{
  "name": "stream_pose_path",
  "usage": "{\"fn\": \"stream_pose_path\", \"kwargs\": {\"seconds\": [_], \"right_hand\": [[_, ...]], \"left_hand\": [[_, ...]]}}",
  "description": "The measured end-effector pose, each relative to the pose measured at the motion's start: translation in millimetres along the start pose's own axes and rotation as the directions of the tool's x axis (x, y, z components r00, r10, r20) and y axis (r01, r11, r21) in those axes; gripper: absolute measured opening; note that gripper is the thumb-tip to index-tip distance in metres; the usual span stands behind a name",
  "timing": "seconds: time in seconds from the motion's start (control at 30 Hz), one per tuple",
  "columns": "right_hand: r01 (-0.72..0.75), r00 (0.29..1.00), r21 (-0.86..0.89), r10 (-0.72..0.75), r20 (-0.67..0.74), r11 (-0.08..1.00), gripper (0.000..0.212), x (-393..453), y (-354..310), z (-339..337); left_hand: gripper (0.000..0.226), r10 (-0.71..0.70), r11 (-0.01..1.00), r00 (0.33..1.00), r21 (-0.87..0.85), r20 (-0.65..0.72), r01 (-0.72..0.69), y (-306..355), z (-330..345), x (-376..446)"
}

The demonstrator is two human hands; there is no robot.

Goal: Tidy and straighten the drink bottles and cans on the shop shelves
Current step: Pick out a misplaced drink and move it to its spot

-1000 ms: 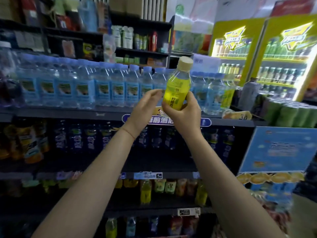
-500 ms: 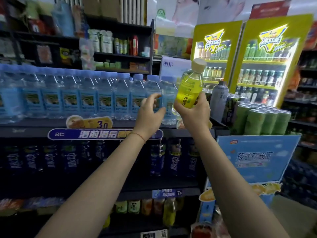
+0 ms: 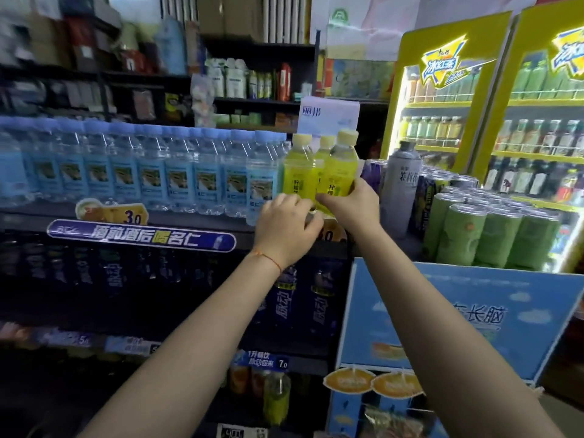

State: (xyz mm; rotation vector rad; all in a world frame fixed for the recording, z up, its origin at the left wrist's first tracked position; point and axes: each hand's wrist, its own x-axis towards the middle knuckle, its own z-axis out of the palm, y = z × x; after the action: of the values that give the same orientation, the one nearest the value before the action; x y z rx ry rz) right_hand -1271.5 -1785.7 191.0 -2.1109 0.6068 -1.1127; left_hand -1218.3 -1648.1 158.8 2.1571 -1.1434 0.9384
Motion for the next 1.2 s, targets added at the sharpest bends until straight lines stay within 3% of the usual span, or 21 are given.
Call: {"fn": "stream_pose_path", "kwargs": {"seconds": [0.2,0.4,0.77,0.83,0.93,1.03,1.13,1.2], "right_hand": [[0.004,0.982,-0.05,0.005,0.188,0.999,0.03,22.7,8.2,0.0],[-0.005,0.977,-0.068,0.019,0.213,0.998,0.056,36.4,14.3,16.7],[-0.012,0.989,-0.093,0.026,0.146,0.996,0.084,28.4,12.1,19.0],[0.032,0.997,-0.127,-0.022,0.074,0.991,0.075,15.6,6.5,16.1],[0.17,0.975,-0.095,-0.181,-0.128,0.981,0.044,-7.3,-9.0,9.6],[0.392,0.898,0.069,-0.365,-0.245,0.917,0.024,-34.5,-27.2,10.3],[0.421,0.905,0.304,-0.419,-0.075,0.855,0.016,-71.2,-37.5,25.1],[0.37,0.9,0.39,-0.429,0.073,0.843,0.016,-95.8,-34.9,46.3]], "left_hand": [[0.047,0.011,0.999,0.997,0.047,0.08,-0.015,-0.9,5.7,-0.5],[0.042,-0.023,0.998,0.996,0.06,0.088,0.018,-1.5,8.4,0.3],[0.046,-0.073,0.995,0.995,0.072,0.074,0.068,0.5,6.7,3.8],[0.044,-0.056,0.997,0.994,0.054,0.09,0.051,-1.8,5.5,2.9],[0.031,-0.023,1.0,0.993,0.0,0.115,0.023,-7.9,-2.6,-1.9],[0.035,0.021,0.999,1.0,-0.048,-0.012,-0.021,-21.8,-16.3,-16.4],[0.024,-0.12,0.986,0.973,-0.138,-0.196,0.094,-42.7,-31.3,-47.7],[0.025,-0.26,0.959,0.946,-0.17,-0.195,0.229,-61.2,-34.0,-78.9]]}}
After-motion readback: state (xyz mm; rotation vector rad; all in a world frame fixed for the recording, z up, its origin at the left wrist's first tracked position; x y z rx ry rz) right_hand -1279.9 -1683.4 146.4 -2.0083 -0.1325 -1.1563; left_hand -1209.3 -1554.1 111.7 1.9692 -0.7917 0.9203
